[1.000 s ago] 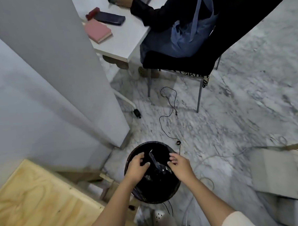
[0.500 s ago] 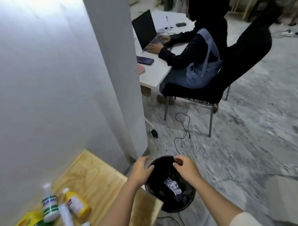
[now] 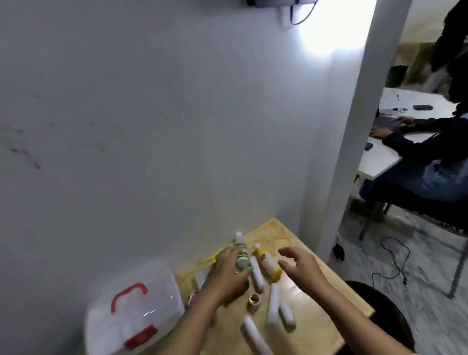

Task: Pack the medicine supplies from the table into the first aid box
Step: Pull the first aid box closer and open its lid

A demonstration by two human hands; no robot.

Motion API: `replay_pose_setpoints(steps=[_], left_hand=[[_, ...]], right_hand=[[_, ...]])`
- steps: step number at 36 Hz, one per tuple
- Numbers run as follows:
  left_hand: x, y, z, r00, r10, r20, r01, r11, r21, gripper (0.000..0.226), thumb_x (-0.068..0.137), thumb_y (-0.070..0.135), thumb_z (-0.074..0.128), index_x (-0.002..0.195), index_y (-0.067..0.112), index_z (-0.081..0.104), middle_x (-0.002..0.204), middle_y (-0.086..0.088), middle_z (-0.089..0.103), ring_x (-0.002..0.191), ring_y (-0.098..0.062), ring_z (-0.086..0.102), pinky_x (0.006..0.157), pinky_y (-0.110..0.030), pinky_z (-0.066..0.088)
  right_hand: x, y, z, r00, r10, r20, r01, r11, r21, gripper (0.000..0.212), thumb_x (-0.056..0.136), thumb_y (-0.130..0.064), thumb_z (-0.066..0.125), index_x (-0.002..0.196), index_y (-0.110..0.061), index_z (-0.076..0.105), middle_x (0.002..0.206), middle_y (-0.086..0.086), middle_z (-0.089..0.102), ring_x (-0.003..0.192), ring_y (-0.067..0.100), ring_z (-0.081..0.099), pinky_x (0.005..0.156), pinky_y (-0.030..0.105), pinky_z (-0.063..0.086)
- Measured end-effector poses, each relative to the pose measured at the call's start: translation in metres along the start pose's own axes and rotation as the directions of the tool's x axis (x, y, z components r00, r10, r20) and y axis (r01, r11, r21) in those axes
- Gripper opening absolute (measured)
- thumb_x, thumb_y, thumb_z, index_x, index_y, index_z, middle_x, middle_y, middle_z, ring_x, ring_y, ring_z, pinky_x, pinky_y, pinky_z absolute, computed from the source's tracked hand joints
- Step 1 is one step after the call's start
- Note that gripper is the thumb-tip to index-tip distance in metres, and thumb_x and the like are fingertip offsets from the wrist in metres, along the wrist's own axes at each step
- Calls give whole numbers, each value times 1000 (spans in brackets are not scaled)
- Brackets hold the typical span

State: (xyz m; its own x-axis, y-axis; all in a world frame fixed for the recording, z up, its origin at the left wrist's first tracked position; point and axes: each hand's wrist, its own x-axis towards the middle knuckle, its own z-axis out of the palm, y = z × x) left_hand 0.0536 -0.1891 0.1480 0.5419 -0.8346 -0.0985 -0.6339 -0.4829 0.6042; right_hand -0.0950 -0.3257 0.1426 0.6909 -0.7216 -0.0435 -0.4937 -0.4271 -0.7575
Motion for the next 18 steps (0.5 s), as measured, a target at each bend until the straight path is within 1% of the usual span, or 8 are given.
replay_pose_setpoints(steps=[2, 4, 5, 8, 10, 12, 15, 18], left_hand=[[-24, -27, -19, 999, -36, -37, 37, 999, 24, 54, 91, 30, 61, 138, 12, 45, 142, -5, 44, 136, -20, 37, 106, -21, 27], [-48, -54, -37, 993, -75, -88, 79, 996, 40, 58, 93, 31, 59, 143, 10, 39, 150, -4, 36, 143, -17, 28, 105, -12, 16], [-60, -68, -44, 988, -96, -117, 102, 994, 45, 61, 94, 31, 57, 147, 11, 34, 155, -3, 30, 146, -15, 20, 107, -11, 11], [-97, -111, -63, 967, -164, -195, 174, 984, 34, 67, 96, 34, 55, 152, 16, 24, 163, 4, 14, 151, -9, 2, 112, -15, 4], [-120, -137, -74, 947, -206, -246, 221, 975, 35, 67, 95, 37, 56, 151, 17, 26, 163, 6, 13, 150, -9, -1, 113, -16, 4], [-140, -162, -82, 927, -255, -276, 277, 960, 46, 75, 92, 43, 59, 152, 16, 24, 163, 4, 10, 151, -11, -3, 115, -19, 2], [-164, -193, -87, 905, -334, -263, 362, 930, 67, 97, 84, 62, 56, 156, 17, 10, 164, 3, -4, 149, -13, -12, 120, -31, 2], [-179, -215, -84, 879, -415, -237, 431, 902, 20, 101, 83, 56, 64, 155, 27, -1, 163, 6, -15, 149, -17, -18, 121, -39, 6]], right_hand=[[-4, -24, 26, 996, -88, 32, 89, 996, -7, 27, 81, -11, 65, 107, -9, 66, 108, 10, 68, 102, 23, 61, 84, 24, 40], [-7, -47, 53, 982, -170, 85, 172, 985, -21, 29, 79, -9, 66, 108, -10, 66, 108, 9, 68, 104, 24, 61, 84, 25, 41], [-9, -57, 67, 972, -200, 122, 205, 978, -30, 31, 80, -9, 66, 111, -10, 65, 111, 8, 68, 106, 23, 60, 85, 24, 41], [-15, -85, 105, 933, -289, 214, 302, 953, -30, 33, 82, -11, 64, 116, -11, 61, 116, 6, 64, 109, 21, 58, 82, 17, 36], [-20, -100, 129, 899, -341, 274, 363, 931, -34, 34, 84, -14, 61, 118, -13, 59, 120, 6, 61, 110, 21, 57, 84, 19, 38], [-24, -111, 151, 864, -385, 324, 414, 910, -23, 37, 85, -15, 60, 122, -15, 57, 126, 4, 56, 114, 21, 54, 91, 24, 41], [-31, -123, 181, 814, -438, 382, 493, 868, -56, 45, 87, -19, 58, 131, -20, 48, 139, 1, 45, 122, 18, 48, 98, 27, 41], [-37, -127, 207, 741, -498, 451, 597, 795, -103, 55, 88, -26, 57, 139, -25, 35, 150, -2, 31, 133, 18, 35, 103, 30, 40]])
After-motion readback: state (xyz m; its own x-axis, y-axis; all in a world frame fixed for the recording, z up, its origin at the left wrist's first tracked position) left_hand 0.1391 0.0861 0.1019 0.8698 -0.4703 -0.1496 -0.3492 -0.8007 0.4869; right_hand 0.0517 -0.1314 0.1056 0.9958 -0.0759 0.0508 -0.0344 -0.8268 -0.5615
